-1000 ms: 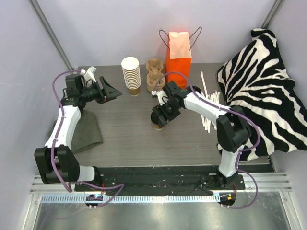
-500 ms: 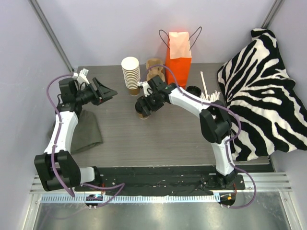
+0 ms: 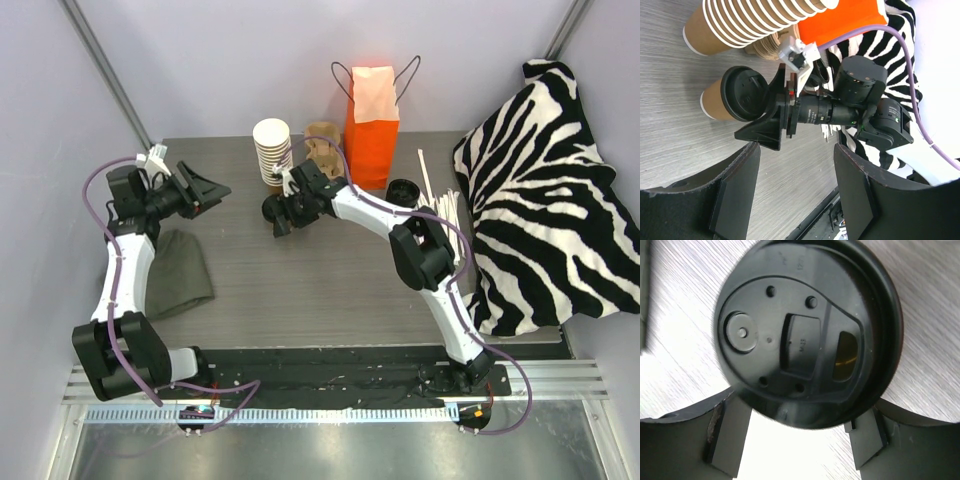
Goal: Pack the takeout coffee
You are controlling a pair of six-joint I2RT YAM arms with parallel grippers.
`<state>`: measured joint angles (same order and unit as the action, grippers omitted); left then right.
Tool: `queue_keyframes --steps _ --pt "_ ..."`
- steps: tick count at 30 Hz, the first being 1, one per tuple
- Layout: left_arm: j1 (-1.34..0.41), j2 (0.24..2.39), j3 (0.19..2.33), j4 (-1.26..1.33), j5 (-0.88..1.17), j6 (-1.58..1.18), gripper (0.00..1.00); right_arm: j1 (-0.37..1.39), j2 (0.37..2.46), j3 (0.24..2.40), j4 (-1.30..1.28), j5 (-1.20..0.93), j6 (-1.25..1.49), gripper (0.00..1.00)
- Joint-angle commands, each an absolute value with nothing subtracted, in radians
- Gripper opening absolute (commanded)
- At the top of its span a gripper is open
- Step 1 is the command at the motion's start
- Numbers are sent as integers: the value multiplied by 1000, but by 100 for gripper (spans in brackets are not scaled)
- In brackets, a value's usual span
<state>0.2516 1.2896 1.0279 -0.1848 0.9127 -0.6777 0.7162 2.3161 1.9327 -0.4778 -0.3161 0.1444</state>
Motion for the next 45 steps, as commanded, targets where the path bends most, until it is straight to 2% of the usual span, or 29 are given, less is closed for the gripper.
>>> queue_keyframes --steps 1,5,9,13,18,24,25,27,34,45 --pt "264 1282 1019 -141 946 -669 65 730 2299 1996 -402 -334 183 76" --pt "264 1275 1025 -147 939 -635 65 723 2240 1985 -437 -321 155 78" --pt "264 1262 1034 -155 943 -612 65 681 2091 1950 -537 -322 75 78" --pt "264 1240 1031 -155 948 -589 66 600 1955 1902 -603 -336 14 79" --pt "262 1224 1029 -155 971 -523 66 514 1899 1910 -682 -304 -138 78" --pt "256 1210 1025 -163 1002 -492 66 505 1976 1991 -700 -224 -377 61" --pt "256 1203 1020 -167 999 -488 66 505 1994 2003 -693 -218 -386 53" --pt "256 1195 1014 -179 991 -473 65 505 2046 2052 -684 -196 -405 43" --pt "255 1190 1009 -189 983 -457 65 511 2189 2174 -666 -164 -471 39" --pt "255 1219 1008 -184 974 -451 64 514 2304 2260 -621 -130 -492 41"
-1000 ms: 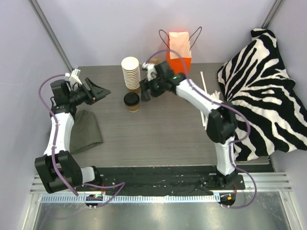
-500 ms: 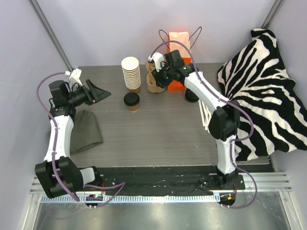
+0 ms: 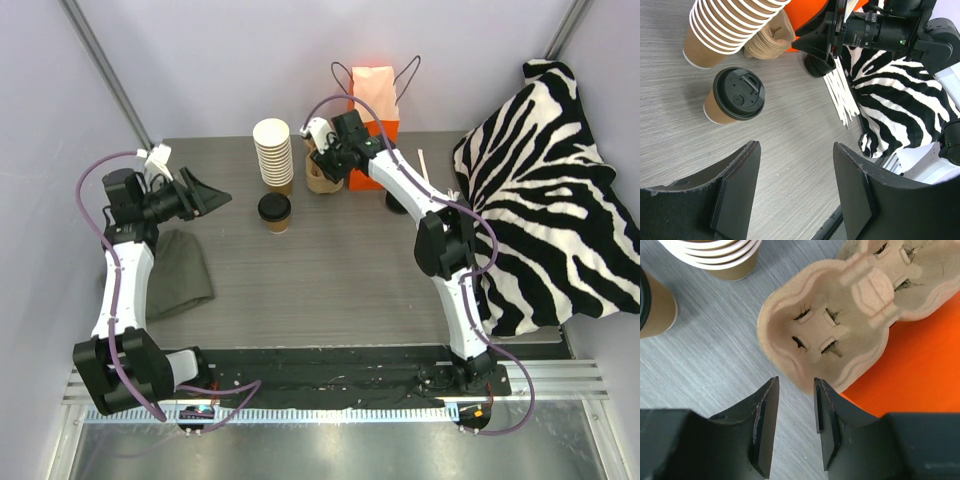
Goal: Pack the takeout coffee
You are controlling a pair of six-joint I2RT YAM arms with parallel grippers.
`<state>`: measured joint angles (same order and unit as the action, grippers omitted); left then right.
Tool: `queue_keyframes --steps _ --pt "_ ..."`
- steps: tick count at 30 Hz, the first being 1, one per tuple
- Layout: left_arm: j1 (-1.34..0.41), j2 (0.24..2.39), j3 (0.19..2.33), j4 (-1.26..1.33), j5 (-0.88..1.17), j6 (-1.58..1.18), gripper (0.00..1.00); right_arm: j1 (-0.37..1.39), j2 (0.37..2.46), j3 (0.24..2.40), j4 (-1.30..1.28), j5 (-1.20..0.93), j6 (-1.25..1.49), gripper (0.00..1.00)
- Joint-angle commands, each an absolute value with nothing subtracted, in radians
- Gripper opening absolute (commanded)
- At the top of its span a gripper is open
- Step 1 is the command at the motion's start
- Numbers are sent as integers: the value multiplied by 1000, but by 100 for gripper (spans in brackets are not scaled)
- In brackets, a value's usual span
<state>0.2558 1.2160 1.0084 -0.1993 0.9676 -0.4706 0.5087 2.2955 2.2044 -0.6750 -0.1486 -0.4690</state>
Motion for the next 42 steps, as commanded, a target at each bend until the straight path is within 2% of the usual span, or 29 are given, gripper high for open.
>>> queue_keyframes --steps 1,15,20,24,31,42 --pt "256 1220 1008 -183 973 -451 64 514 2310 2269 -621 -130 -492 41" --pt "256 1243 1011 -179 960 -454 63 518 2352 2273 -617 -144 -494 41" --pt "256 1244 1014 -181 959 -454 63 517 2358 2283 -615 -153 -494 30" --pt "255 1244 1012 -181 963 -456 63 517 2336 2287 -615 -173 -485 28" --pt "256 1246 1011 -179 966 -457 63 517 2278 2276 -618 -213 -474 1" --pt "255 1235 999 -178 966 -457 63 518 2235 2275 -583 -201 -474 1"
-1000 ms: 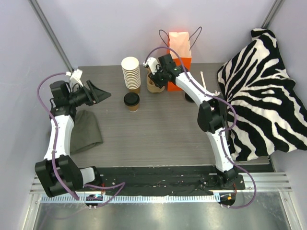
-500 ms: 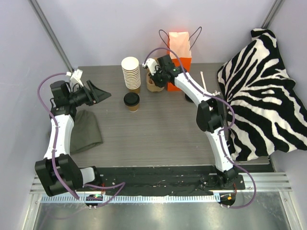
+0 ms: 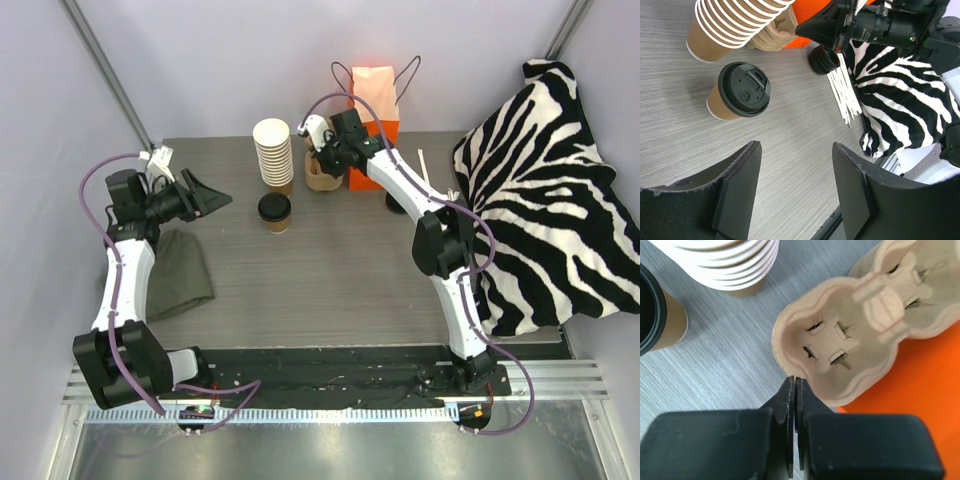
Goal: Pack the takeout coffee
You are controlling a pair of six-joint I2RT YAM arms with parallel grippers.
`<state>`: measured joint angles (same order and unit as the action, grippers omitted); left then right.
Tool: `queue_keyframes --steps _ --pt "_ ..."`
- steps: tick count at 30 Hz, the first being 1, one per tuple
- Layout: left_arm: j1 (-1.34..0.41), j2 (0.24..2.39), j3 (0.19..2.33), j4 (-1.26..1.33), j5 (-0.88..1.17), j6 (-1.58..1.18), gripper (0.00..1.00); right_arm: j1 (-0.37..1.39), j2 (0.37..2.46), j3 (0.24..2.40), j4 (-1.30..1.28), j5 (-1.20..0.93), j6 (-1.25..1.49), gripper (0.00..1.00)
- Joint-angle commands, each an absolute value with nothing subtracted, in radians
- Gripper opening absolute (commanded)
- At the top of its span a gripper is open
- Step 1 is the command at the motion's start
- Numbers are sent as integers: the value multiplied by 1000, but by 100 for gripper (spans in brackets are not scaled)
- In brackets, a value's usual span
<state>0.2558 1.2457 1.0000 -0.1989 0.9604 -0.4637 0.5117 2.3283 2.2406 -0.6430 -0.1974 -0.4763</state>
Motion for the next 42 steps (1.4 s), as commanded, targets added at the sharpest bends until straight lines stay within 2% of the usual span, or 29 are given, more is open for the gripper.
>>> queue_keyframes --steps 1,2,3,5,6,9,11,17,33,36,39,40,42 --pt "255 1238 999 -179 966 -460 63 520 2240 2281 -584 -184 -479 1" --pt "255 1238 999 -178 965 -462 63 523 2244 2284 -587 -172 -488 4" --pt "256 1238 999 -179 966 -463 63 525 2256 2287 -588 -163 -497 16" --pt "256 1236 999 -176 966 -463 63 525 2272 2292 -588 -143 -495 26" --pt "256 1238 999 -178 965 -462 63 525 2284 2296 -588 -140 -494 35" --pt "256 1235 997 -176 965 -460 63 525 2299 2301 -588 -152 -485 45" --pt "256 1236 997 -176 965 -460 63 523 2312 2304 -586 -158 -483 46" --pt "256 1242 999 -178 963 -460 63 525 2336 2306 -584 -172 -488 41" --pt "256 1250 996 -179 960 -457 63 525 2385 2307 -581 -198 -472 40" --pt "256 1252 997 -181 959 -454 63 523 2391 2312 -580 -201 -476 30" --pt "256 1253 997 -187 957 -449 63 523 2388 2312 -581 -213 -476 13" --pt "256 1253 997 -187 957 -449 63 522 2387 2312 -586 -218 -476 3" --pt "256 1256 996 -186 957 -451 63 522 2378 2310 -587 -229 -476 1"
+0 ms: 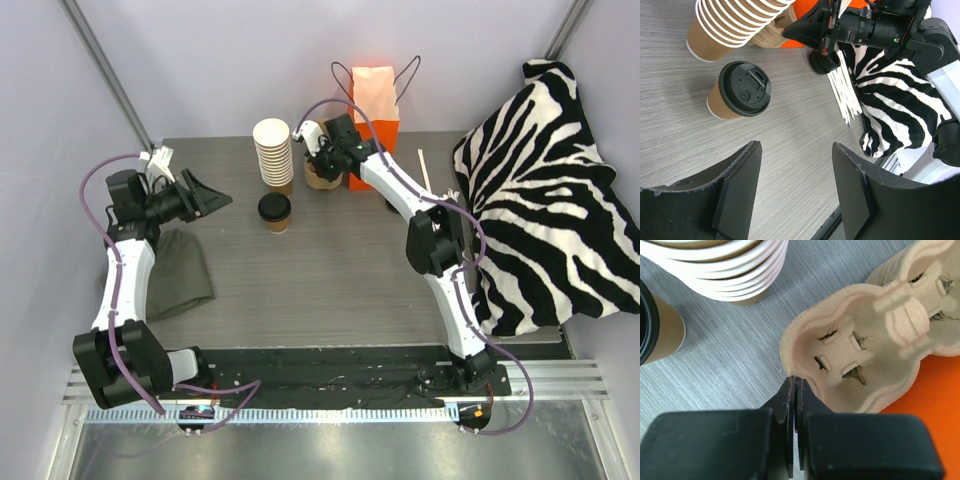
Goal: Pack the takeout coffee
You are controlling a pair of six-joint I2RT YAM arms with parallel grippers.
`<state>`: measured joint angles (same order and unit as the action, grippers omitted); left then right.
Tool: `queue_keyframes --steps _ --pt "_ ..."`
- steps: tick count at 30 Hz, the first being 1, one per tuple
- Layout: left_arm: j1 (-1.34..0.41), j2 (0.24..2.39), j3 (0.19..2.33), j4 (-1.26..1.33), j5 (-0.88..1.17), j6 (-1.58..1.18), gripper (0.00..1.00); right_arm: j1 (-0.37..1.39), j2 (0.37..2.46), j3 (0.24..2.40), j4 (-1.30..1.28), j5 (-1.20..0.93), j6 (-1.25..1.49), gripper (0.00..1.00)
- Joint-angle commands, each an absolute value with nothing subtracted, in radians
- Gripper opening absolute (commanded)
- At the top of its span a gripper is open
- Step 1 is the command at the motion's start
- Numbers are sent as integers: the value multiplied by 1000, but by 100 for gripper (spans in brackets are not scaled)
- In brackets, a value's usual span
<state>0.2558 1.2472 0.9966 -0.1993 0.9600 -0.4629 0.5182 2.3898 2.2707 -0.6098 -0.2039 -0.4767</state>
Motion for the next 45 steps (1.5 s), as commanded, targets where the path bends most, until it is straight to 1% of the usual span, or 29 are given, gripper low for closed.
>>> queue_keyframes --steps 1,6,9,10,11,12,14,15,18,19,21,25,26,28,31,32,34,35,36,43,44,45 --pt "256 1258 997 -186 956 -451 63 522 2370 2312 -595 -235 -477 1" --pt "256 1253 999 -187 956 -453 63 520 2330 2299 -598 -267 -468 1" --pt "256 1250 996 -187 957 -451 63 519 2315 2304 -588 -249 -466 1" --pt "256 1252 996 -187 959 -453 63 520 2315 2315 -588 -235 -471 3" --pt "256 1252 996 -189 957 -453 63 520 2324 2319 -588 -226 -471 9" --pt "256 1253 996 -189 959 -454 63 519 2330 2325 -588 -212 -472 26" --pt "256 1255 997 -186 959 -454 63 514 2345 2329 -584 -212 -465 42" --pt "256 1256 997 -186 957 -454 63 512 2353 2335 -583 -212 -460 52" --pt "256 1256 999 -187 956 -454 63 512 2376 2332 -584 -219 -457 58" --pt "256 1258 1000 -187 957 -453 63 512 2381 2332 -587 -225 -459 56" --pt "256 1258 1003 -192 957 -449 63 514 2390 2330 -591 -227 -465 47" --pt "256 1264 1006 -195 956 -448 63 511 2393 2322 -615 -244 -471 42" --pt "256 1266 1009 -193 956 -449 62 511 2393 2322 -617 -251 -471 36" --pt "258 1267 1011 -192 957 -453 63 511 2385 2322 -630 -258 -472 30" --pt "256 1267 1011 -192 957 -456 62 511 2372 2322 -655 -282 -471 19" --pt "256 1269 1012 -192 956 -457 62 511 2365 2322 -663 -290 -469 14" --pt "256 1266 1015 -190 956 -457 62 511 2356 2321 -686 -311 -463 8" --pt "256 1266 1014 -190 957 -460 63 511 2346 2319 -690 -316 -462 4" --pt "256 1264 1014 -189 957 -460 63 511 2339 2309 -699 -324 -460 1" --pt "256 1261 1012 -186 962 -465 62 508 2296 2283 -683 -315 -442 1" --pt "256 1259 1009 -186 962 -465 63 508 2292 2283 -669 -313 -427 10" --pt "256 1259 1008 -183 959 -465 62 502 2287 2283 -631 -307 -378 16"
